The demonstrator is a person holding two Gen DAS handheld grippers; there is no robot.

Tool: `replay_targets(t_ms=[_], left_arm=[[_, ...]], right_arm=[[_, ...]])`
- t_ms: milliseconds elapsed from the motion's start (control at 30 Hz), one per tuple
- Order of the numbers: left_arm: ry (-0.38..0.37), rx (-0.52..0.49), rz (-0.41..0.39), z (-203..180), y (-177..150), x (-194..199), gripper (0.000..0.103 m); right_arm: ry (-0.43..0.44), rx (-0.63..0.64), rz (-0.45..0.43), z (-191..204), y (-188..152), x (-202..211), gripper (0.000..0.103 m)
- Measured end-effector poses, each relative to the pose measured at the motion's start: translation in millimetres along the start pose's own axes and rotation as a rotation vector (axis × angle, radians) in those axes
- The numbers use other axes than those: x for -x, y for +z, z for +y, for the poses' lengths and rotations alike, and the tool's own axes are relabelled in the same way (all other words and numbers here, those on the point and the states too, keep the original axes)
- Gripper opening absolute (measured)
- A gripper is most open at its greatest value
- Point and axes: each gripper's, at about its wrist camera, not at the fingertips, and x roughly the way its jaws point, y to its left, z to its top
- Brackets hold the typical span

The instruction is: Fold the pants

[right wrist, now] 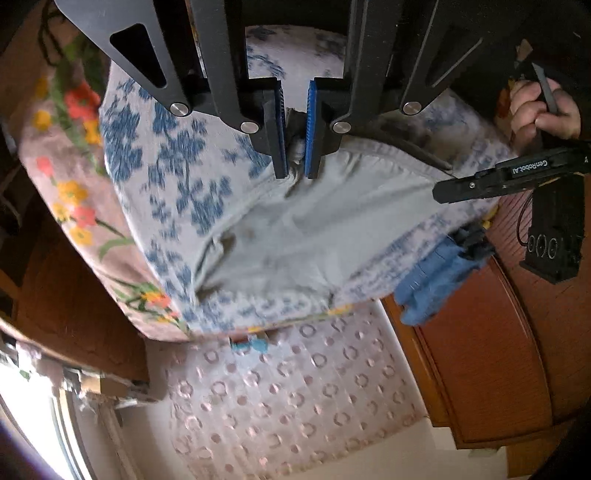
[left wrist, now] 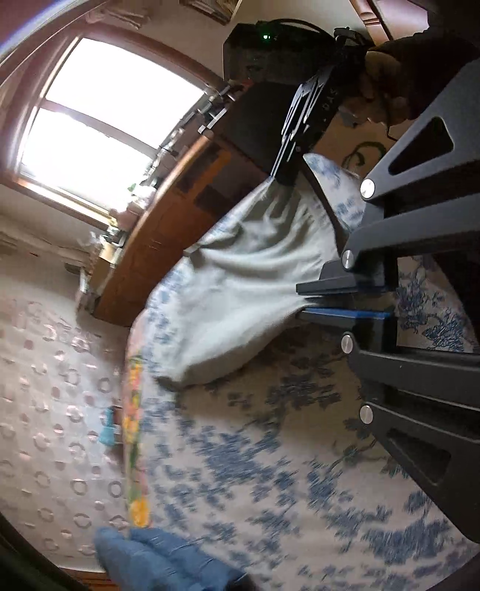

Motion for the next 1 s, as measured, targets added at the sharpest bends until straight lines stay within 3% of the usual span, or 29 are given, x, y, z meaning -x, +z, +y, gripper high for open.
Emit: replay_targets(t_ms=[333,667,1000], left_arm=[[0.013,-0.05,-0.166,-9.2,28.4,75.1,0.005],[0.04,-0.074,-0.274,-1.9,49.5,114.7,0.005],[0.074,-0.08,-0.321,27.5,81.2,118.5,0.005]], right_arm=[[0.08,0.099,-0.121,37.8,46.6,44.5,0.008],[0.125,0.201,-0.221,65.1,73.8,73.3,0.008],[0.152,0.255,-0.276,61.4,104.2,38.4,0.008]])
